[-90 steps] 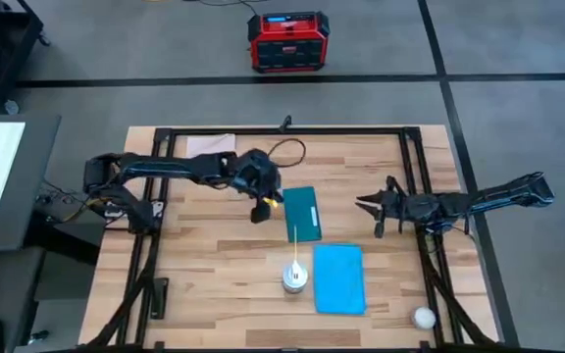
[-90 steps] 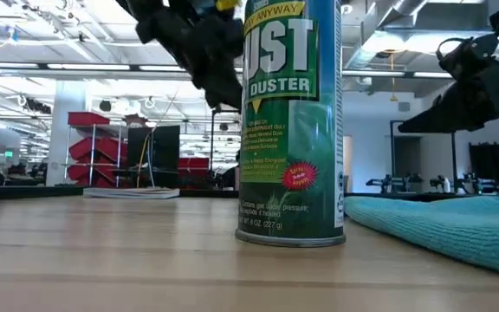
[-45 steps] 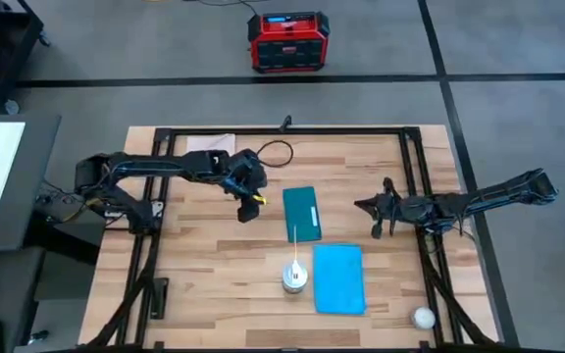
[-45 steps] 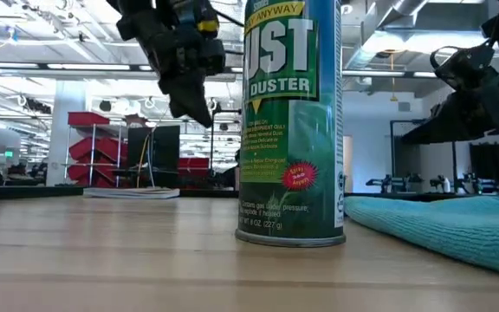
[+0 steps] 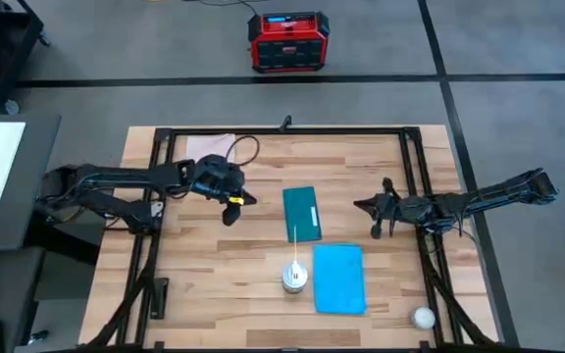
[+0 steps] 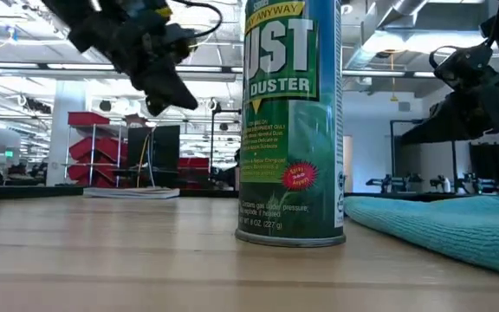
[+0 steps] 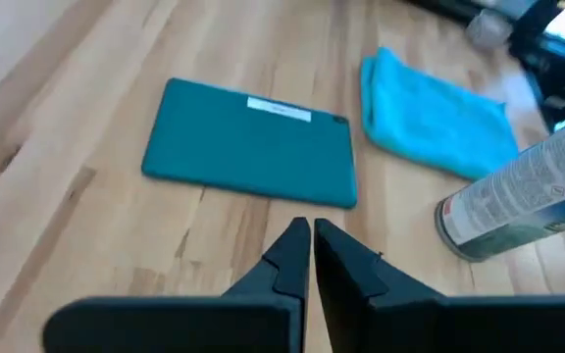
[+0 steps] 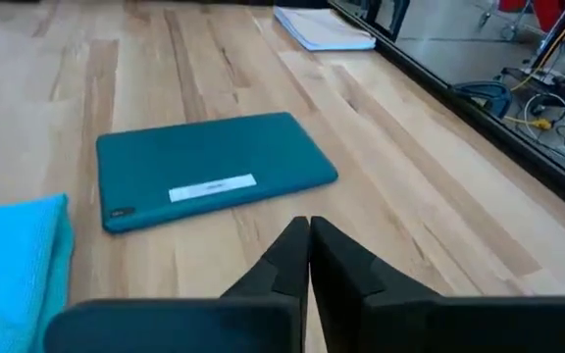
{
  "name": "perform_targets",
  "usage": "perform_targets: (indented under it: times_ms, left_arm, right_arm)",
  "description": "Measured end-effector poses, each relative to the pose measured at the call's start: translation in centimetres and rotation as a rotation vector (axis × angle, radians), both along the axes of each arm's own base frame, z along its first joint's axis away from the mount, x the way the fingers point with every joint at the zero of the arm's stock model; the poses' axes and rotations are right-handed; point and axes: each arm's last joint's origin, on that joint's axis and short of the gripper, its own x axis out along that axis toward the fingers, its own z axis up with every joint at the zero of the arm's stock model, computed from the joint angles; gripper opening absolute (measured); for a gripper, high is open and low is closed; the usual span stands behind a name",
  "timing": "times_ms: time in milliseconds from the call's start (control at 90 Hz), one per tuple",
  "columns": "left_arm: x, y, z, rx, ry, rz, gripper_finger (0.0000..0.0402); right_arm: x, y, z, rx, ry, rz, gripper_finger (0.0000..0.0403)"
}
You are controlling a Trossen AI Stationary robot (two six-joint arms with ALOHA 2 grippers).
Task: Apply microfiber cloth
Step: Spray the back of the green tablet using the white spray bottle
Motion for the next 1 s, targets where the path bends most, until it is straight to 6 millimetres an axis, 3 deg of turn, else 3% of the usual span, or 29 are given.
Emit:
perform_targets:
  times_ms: [267, 400, 1000]
  left_arm:
    - [-1.1, -1.0, -4.2, -0.152, -0.136, 0.052, 0.0]
    - [-1.0, -1.0, -4.6, -0.181, -0.218, 0.071, 0.0]
    - [-0.6, -0.9, -5.0, -0.203, -0.22, 0.1, 0.0]
  right_arm:
    - [0.1, 0.2, -0.2, 0.029, 0.012, 0.013, 0.0]
    - [0.4, 0.3, -0.4, 0.031, 0.018, 0.015, 0.0]
    - [1.2, 0.4, -0.6, 0.025, 0.052, 0.019, 0.0]
